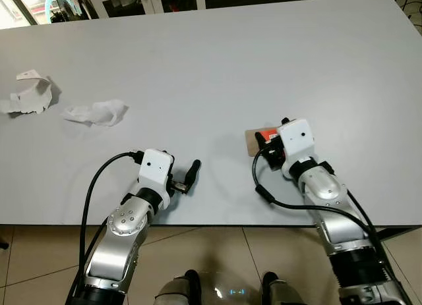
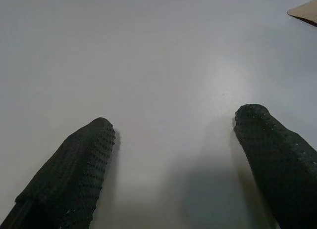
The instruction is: Picking trash to rubbish bin
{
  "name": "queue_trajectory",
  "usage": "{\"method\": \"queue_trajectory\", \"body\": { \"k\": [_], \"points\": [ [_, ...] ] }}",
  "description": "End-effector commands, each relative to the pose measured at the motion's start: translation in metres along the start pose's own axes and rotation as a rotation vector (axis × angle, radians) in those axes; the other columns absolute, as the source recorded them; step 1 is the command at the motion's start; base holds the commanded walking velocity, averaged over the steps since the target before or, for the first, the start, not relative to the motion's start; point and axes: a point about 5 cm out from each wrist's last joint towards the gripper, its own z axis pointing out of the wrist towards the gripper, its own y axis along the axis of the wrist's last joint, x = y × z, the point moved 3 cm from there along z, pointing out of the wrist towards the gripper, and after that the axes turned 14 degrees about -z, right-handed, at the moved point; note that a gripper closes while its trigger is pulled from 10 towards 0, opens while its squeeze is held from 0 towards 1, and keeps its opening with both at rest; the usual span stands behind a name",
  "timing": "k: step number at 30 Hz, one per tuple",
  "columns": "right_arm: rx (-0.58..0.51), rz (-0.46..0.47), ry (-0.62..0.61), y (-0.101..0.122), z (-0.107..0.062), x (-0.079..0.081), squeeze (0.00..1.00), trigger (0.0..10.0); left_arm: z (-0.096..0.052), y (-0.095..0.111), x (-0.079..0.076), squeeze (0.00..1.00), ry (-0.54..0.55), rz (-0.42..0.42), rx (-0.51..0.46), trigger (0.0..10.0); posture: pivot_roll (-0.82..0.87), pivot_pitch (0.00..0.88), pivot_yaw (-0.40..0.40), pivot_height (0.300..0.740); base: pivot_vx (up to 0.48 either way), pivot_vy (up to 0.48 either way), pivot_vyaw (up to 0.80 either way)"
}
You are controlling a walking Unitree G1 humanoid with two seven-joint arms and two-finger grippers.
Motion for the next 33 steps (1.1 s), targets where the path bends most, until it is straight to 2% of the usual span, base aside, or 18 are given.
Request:
{"method": "queue_trajectory", "body": {
  "k": [1, 4, 9, 13, 25, 26, 27, 33],
  "points": [
    [0.0, -0.004, 0.004, 0.003, -0.002, 0.006, 1.0, 10.0, -0.005, -0.021, 0.005, 0.0, 0.015, 0.0, 0.09, 10.0, 0.07, 0.23, 0.145, 0.74, 0.0, 0.0, 0.0],
    [-0.022, -0.006, 0.0, 0.014, -0.002, 0.012, 1.0, 10.0, -0.005, -0.021, 0.004, 0.0, 0.01, 0.002, 0.09, 10.0, 0.07, 0.23, 0.145, 0.74, 0.0, 0.0, 0.0],
    [-0.015, -0.034, 0.005, 0.016, -0.003, 0.018, 1.0, 10.0, -0.004, -0.021, 0.004, 0.0, 0.011, 0.002, 0.09, 10.0, 0.07, 0.23, 0.145, 0.74, 0.0, 0.0, 0.0],
    [0.024, -0.074, -0.007, 0.012, -0.004, 0.021, 1.0, 10.0, -0.004, -0.021, 0.004, 0.0, 0.014, 0.001, 0.09, 10.0, 0.07, 0.226, 0.142, 0.74, 0.0, 0.0, 0.0],
    [0.104, -0.096, 0.014, 0.0, -0.008, 0.033, 1.0, 10.0, -0.003, -0.021, 0.004, 0.0, 0.012, 0.0, 0.092, 10.0, 0.06, 0.228, 0.141, 0.74, 0.0, 0.0, 0.0],
    [0.117, -0.088, 0.018, -0.003, -0.009, 0.033, 0.6, 10.0, -0.003, -0.021, 0.004, 0.0, 0.011, 0.0, 0.092, 10.0, 0.06, 0.228, 0.141, 0.74, 0.0, 0.0, 0.0],
    [0.132, -0.081, 0.012, -0.006, -0.009, 0.032, 0.0, 10.0, -0.003, -0.021, 0.004, 0.0, 0.012, -0.001, 0.093, 10.0, 0.06, 0.226, 0.14, 0.74, 0.0, 0.0, 0.0],
    [0.197, -0.08, -0.013, -0.018, -0.01, 0.028, 0.0, 10.0, -0.004, -0.022, 0.004, 0.0, 0.015, 0.0, 0.095, 10.0, 0.07, 0.228, 0.138, 0.74, 0.0, 0.0, 0.0]
  ]
}}
